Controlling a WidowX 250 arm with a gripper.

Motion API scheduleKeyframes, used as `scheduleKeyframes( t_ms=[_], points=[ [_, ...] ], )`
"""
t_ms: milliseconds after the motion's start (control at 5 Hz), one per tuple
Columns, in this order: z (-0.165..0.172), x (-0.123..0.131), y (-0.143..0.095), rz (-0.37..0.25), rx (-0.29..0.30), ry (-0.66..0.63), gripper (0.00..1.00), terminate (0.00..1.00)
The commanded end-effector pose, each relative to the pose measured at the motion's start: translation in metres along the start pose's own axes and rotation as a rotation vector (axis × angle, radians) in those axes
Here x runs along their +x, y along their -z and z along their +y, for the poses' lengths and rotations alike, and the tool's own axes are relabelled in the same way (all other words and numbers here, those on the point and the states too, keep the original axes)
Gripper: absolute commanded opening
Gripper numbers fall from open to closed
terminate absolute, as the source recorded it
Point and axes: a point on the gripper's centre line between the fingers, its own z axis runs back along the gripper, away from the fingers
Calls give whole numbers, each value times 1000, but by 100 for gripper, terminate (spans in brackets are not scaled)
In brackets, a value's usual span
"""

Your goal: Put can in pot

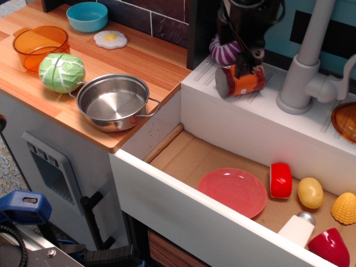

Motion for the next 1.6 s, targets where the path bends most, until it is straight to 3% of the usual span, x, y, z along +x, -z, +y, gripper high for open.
scheduleKeyframes(
  t_ms=[0,400,1000,1200,1400],
  points=[
    [21,13,6,-95,4,10,100,0],
    [29,16,31,-112,-34,17,100,0],
    [24,18,62,-111,-154,-86,100,0],
    [17,15,48,-41,-132,-104,0,0],
    [14,2,19,28,-128,-120,0,0]
  ],
)
